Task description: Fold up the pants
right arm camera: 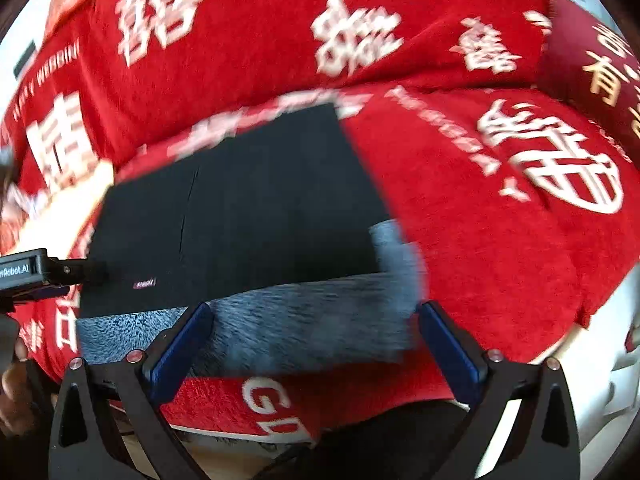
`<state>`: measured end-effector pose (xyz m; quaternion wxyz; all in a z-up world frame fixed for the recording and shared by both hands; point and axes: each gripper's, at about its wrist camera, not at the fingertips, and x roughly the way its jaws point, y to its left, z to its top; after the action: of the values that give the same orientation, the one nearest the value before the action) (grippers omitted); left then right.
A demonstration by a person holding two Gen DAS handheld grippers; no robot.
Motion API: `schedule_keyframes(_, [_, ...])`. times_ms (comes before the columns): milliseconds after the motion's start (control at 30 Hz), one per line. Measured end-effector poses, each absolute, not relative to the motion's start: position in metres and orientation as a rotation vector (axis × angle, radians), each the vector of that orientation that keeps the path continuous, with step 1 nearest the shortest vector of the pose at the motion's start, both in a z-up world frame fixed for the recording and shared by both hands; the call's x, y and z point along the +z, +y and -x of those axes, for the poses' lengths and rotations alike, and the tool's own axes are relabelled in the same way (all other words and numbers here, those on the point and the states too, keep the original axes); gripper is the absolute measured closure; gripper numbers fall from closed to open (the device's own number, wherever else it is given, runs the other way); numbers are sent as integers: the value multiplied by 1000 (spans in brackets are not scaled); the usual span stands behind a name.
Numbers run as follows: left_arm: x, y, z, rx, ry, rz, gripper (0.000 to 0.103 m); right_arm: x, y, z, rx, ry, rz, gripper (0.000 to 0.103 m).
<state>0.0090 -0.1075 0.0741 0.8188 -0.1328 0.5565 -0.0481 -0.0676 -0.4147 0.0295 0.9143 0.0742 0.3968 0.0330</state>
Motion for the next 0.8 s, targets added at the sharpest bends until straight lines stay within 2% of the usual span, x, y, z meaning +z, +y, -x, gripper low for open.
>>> schedule_keyframes(67, [84, -89, -8, -146, 1111, 326, 0, 40, -450, 70, 112, 773, -264, 0])
schedule_keyframes(167, [64, -74, -21, -251, 1199, 439, 0, 36, -480, 52, 147, 803, -381, 0])
schedule_keyframes(433, [17, -79, -42, -351, 1282, 499, 0, 15, -442, -26, 332, 919, -278, 0])
schedule_keyframes(567, [17, -92, -46, -405, 1248, 470, 0, -5, -428, -47, 426, 1001, -274, 0])
schedule_keyframes(800, [20, -130, -53, -389, 1203, 353, 0, -7, -415, -57, 449, 985, -271, 0])
